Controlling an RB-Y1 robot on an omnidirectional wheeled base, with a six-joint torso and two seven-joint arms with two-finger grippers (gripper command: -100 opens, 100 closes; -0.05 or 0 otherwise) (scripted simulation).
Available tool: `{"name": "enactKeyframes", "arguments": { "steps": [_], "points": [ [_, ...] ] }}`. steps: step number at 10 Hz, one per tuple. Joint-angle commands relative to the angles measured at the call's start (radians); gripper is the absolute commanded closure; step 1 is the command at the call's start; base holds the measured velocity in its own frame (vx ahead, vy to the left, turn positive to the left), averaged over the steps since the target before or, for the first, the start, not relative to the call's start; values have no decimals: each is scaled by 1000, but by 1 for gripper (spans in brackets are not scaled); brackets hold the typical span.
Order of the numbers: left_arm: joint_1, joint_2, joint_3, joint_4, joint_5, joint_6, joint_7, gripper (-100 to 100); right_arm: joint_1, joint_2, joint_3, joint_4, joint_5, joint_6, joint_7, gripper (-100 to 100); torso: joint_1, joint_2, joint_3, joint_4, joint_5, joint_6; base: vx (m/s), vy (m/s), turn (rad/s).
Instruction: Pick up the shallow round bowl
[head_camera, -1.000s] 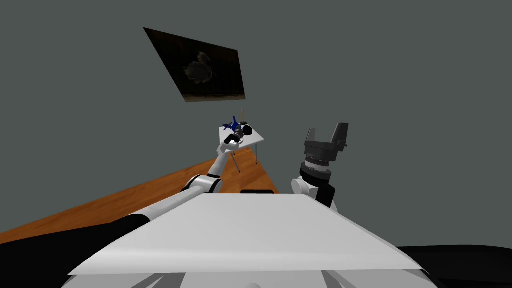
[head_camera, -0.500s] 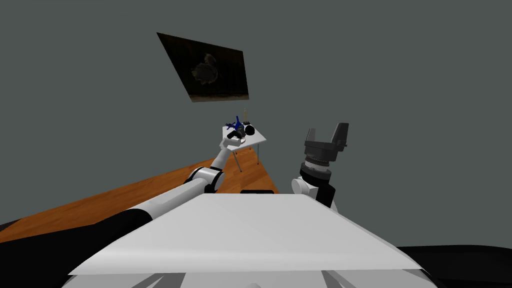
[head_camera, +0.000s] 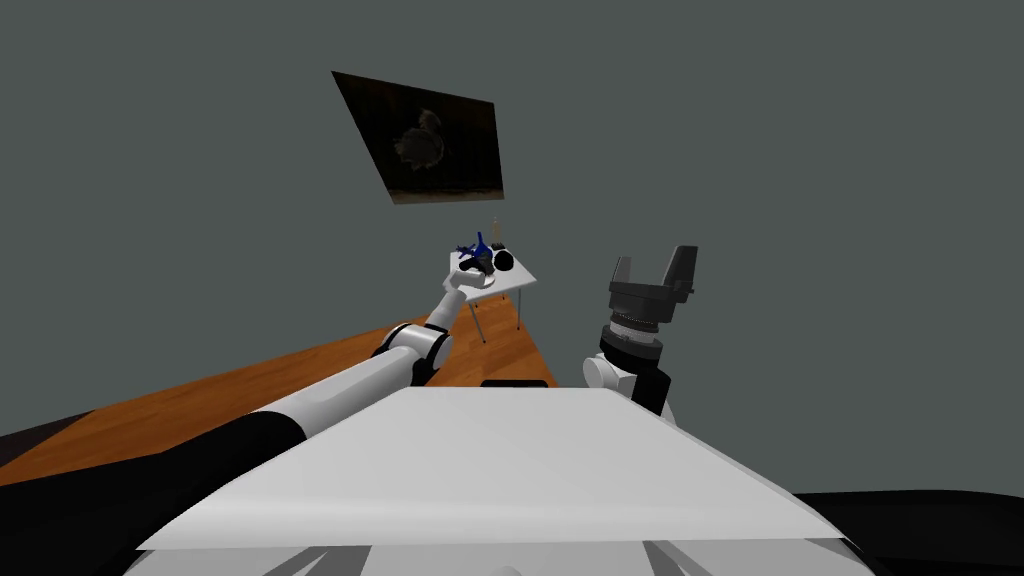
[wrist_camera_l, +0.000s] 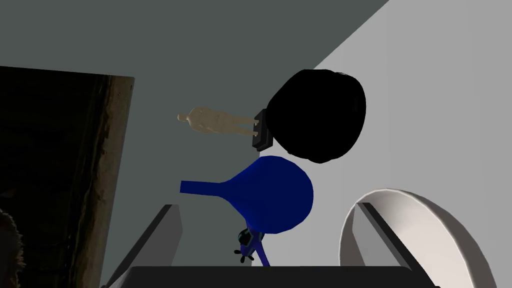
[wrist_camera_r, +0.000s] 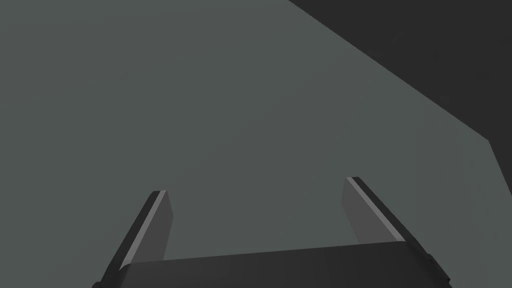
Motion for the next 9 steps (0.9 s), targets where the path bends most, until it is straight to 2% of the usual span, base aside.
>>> {"name": "enactKeyframes", "arguments": {
  "steps": [1,2,3,4,5,6,8,9],
  "points": [
    [-24,2,-2,50,8,19,9,-100,0,0,0,0,0,0,0,0,0,0,0,0,0,0,23,-12,63],
    [-66,-2,-1,90,12,61,25,-100,0,0,0,0,0,0,0,0,0,0,0,0,0,0,27,-8,140],
    [-66,-2,-1,119,12,61,25,-100,0,0,0,0,0,0,0,0,0,0,0,0,0,0,23,-10,64],
    [-106,-6,1,149,16,102,42,-100,0,0,0,0,0,0,0,0,0,0,0,0,0,0,31,-8,113],
    [-106,-6,1,177,16,102,42,-100,0,0,0,0,0,0,0,0,0,0,0,0,0,0,30,-7,71],
    [-144,-11,2,218,20,143,58,-100,0,0,0,0,0,0,0,0,0,0,0,0,0,0,37,-9,150],
    [-144,-11,2,233,20,143,58,-100,0,0,0,0,0,0,0,0,0,-1,-1,-1,0,0,23,-8,29],
    [-178,-17,3,274,24,181,73,-100,0,0,0,0,0,0,0,0,0,0,0,0,0,1,25,-4,109]
  ]
}}
